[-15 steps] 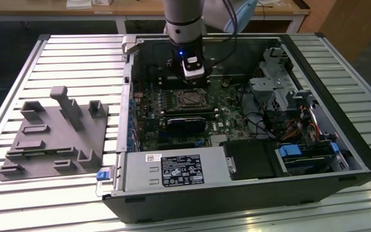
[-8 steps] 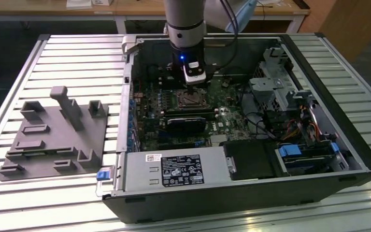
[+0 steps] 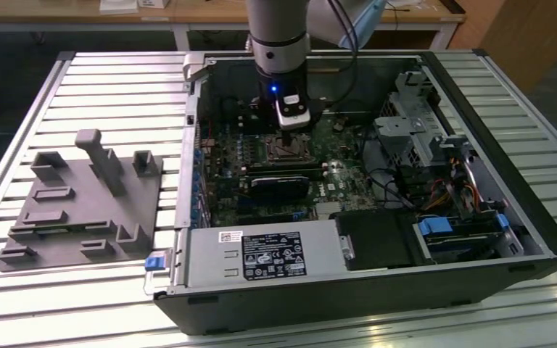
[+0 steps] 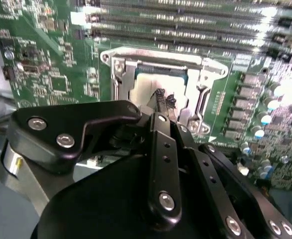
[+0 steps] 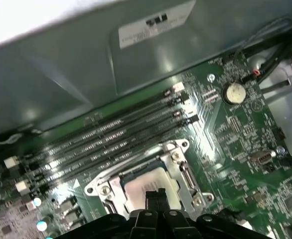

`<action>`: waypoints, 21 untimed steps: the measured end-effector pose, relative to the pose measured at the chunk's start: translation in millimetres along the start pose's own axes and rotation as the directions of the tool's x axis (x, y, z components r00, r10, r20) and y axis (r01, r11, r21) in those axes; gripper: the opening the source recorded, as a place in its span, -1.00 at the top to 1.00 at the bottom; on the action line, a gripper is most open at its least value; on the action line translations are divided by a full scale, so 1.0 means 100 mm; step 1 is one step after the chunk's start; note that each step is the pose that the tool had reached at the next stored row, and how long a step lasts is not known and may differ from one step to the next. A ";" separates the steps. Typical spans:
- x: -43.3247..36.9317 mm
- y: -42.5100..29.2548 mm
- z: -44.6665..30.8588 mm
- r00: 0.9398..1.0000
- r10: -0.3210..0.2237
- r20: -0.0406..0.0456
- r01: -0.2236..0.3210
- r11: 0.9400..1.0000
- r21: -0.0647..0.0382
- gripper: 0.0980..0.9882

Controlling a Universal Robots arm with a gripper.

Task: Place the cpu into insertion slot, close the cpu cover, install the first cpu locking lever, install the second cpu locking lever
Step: 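Install the first cpu locking lever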

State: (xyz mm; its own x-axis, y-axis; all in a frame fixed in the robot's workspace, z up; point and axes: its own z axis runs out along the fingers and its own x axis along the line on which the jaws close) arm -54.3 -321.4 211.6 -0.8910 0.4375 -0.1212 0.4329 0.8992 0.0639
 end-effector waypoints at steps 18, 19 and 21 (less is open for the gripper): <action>-0.051 0.026 -0.244 0.999 -0.032 0.010 0.032 0.999 0.023 0.98; -0.062 0.032 -0.243 0.999 -0.032 0.010 0.032 0.999 0.023 0.98; -0.074 0.037 -0.242 0.999 -0.034 0.009 0.034 0.999 0.023 0.98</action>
State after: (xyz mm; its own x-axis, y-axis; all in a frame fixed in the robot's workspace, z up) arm -49.3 -321.4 236.7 -0.9040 0.4066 -0.1319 0.4054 0.9134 0.0368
